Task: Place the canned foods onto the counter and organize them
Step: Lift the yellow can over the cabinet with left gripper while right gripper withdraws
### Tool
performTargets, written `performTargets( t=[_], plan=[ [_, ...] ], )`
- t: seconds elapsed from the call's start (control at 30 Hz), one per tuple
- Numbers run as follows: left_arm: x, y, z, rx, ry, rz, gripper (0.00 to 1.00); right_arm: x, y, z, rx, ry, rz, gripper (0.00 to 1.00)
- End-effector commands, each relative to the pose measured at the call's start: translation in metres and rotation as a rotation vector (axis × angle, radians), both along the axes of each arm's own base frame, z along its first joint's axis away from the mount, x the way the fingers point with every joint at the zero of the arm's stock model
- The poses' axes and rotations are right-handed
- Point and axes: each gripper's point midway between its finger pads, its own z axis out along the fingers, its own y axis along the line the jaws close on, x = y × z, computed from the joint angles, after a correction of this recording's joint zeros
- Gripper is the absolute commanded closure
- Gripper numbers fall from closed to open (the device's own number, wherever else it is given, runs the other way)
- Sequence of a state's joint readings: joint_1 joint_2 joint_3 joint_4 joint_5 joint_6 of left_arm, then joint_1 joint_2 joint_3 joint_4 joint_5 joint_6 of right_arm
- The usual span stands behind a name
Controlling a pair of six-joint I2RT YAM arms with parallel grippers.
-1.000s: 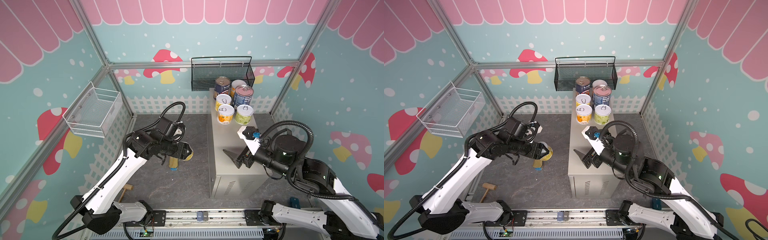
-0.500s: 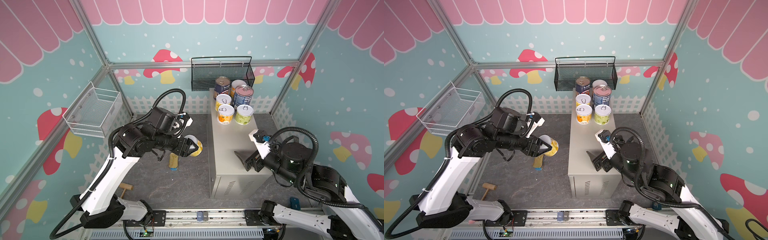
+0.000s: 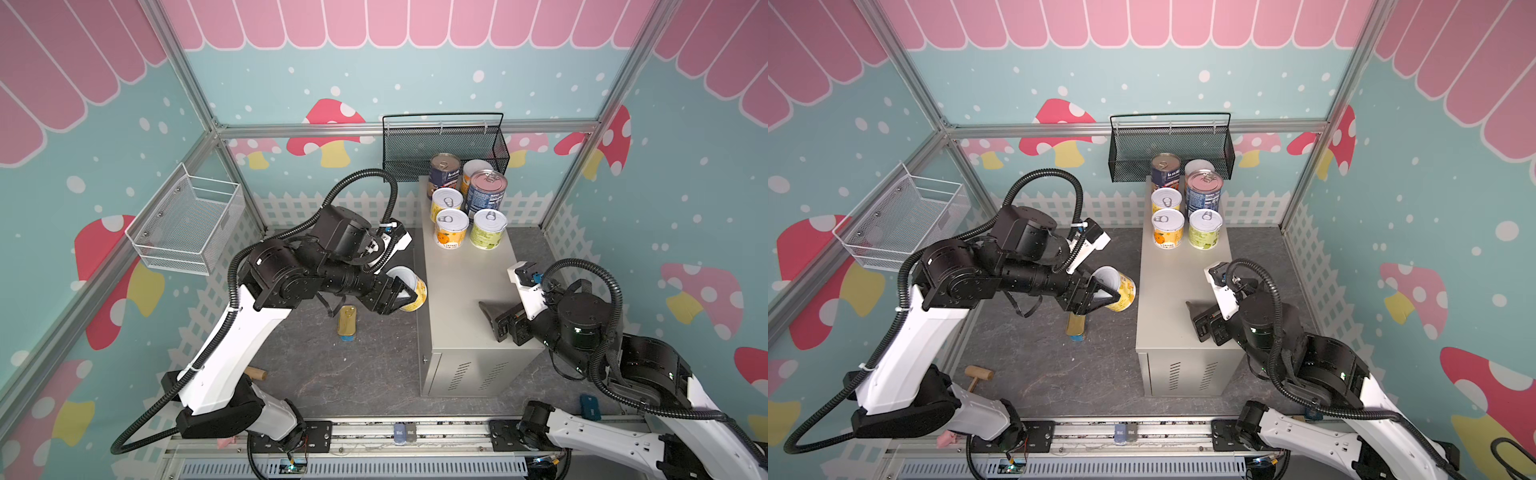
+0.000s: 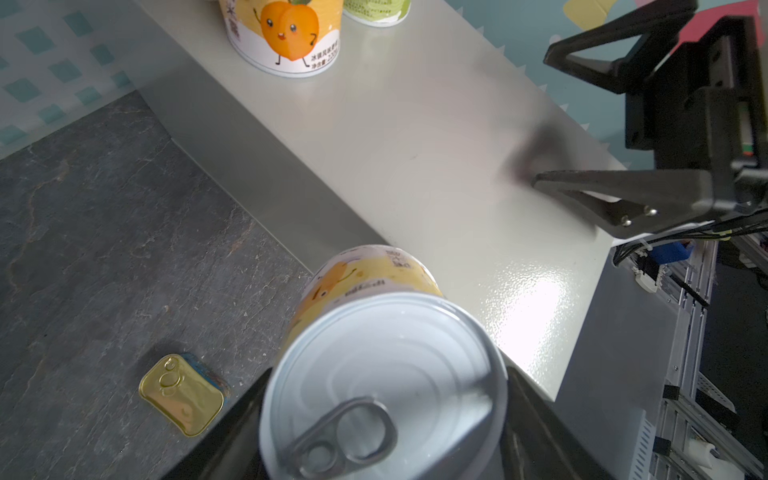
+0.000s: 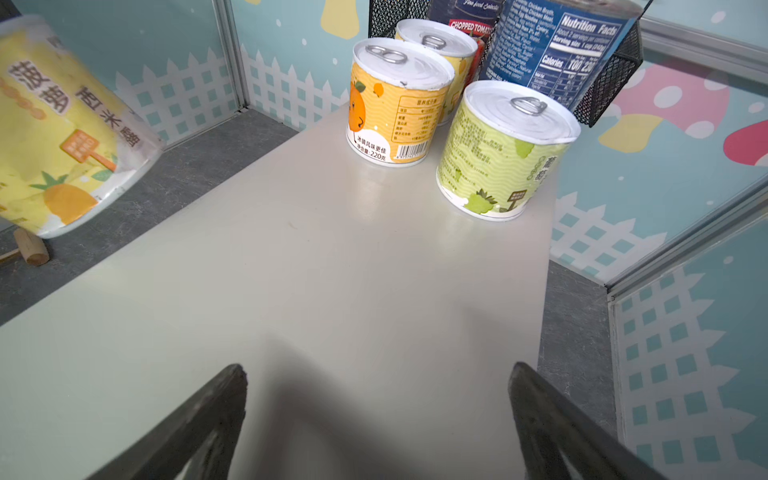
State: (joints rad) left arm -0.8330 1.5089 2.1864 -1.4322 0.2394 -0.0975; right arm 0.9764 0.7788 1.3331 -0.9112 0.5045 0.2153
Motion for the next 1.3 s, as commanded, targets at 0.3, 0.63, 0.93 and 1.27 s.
performTargets(
  t=[0.3, 0.63, 0.93, 1.27],
  plan=[
    [-0.002, -0.029, 0.008, 0.04, -0.098, -0.087, 0.43, -0.009, -0.012, 0.004, 0.049, -0.01, -0.006, 0.0],
    [0.01, -0.06, -0.01, 0.07, -0.066, -0.124, 0.4, -0.014, -0.018, 0.004, 0.074, -0.021, 0.004, 0.01],
    [0.014, -0.092, -0.026, 0.097, -0.062, -0.165, 0.36, -0.016, -0.024, 0.007, 0.082, -0.033, -0.007, 0.0],
    [0.027, -0.114, -0.036, 0.103, -0.082, -0.168, 0.29, -0.018, -0.032, 0.011, 0.105, -0.045, -0.031, 0.01]
  ],
)
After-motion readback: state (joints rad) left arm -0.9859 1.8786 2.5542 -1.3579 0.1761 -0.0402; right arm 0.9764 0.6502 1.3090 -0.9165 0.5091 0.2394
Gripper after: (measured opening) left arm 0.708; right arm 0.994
